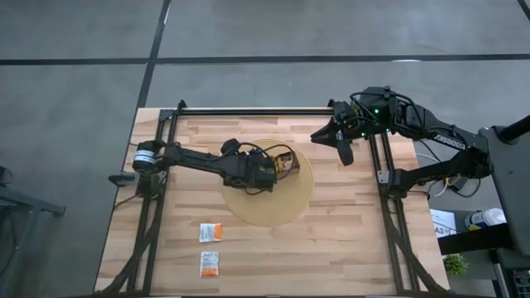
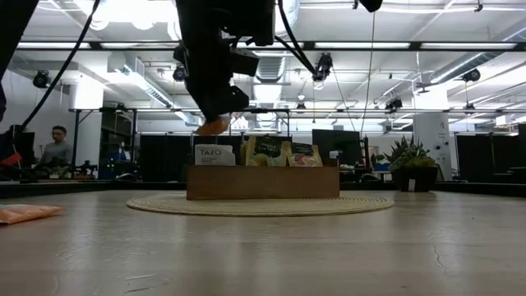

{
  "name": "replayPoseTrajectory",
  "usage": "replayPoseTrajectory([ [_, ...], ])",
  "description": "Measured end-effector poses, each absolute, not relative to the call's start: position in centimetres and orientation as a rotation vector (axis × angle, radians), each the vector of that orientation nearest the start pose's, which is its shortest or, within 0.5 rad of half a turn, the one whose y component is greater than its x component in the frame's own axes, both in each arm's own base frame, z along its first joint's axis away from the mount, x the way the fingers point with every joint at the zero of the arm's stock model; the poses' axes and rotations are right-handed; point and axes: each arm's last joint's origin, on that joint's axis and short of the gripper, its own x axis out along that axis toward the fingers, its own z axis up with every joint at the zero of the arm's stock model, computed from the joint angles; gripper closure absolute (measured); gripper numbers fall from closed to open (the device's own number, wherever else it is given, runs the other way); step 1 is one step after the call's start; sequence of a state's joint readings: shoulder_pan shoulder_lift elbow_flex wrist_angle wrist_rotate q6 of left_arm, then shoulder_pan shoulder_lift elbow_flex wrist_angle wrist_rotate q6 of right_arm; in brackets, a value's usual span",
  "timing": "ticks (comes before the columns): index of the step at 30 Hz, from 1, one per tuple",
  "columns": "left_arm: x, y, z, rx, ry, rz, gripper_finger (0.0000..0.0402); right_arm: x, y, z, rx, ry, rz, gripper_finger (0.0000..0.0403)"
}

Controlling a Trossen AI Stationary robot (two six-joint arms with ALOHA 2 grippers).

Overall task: Pick & Place Tea
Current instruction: Put the white tea bag into the left section of the wooden organizer

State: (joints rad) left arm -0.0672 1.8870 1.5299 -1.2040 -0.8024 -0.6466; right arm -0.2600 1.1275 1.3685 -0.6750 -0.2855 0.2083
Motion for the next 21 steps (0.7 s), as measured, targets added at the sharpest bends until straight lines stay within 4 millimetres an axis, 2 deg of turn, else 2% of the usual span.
replayPoseTrajectory([
  [9, 35.79, -0.34, 23.67, 0.184, 1.159, 0.937, 0.0401, 21.20, -4.79, 41.89, 0.337, 0.416, -0.022, 0.0344],
  [21, 35.88, -0.41, 23.13, 0.134, 1.199, 0.872, 0.0400, 21.20, -4.79, 41.89, 0.330, 0.416, -0.020, 0.0346],
])
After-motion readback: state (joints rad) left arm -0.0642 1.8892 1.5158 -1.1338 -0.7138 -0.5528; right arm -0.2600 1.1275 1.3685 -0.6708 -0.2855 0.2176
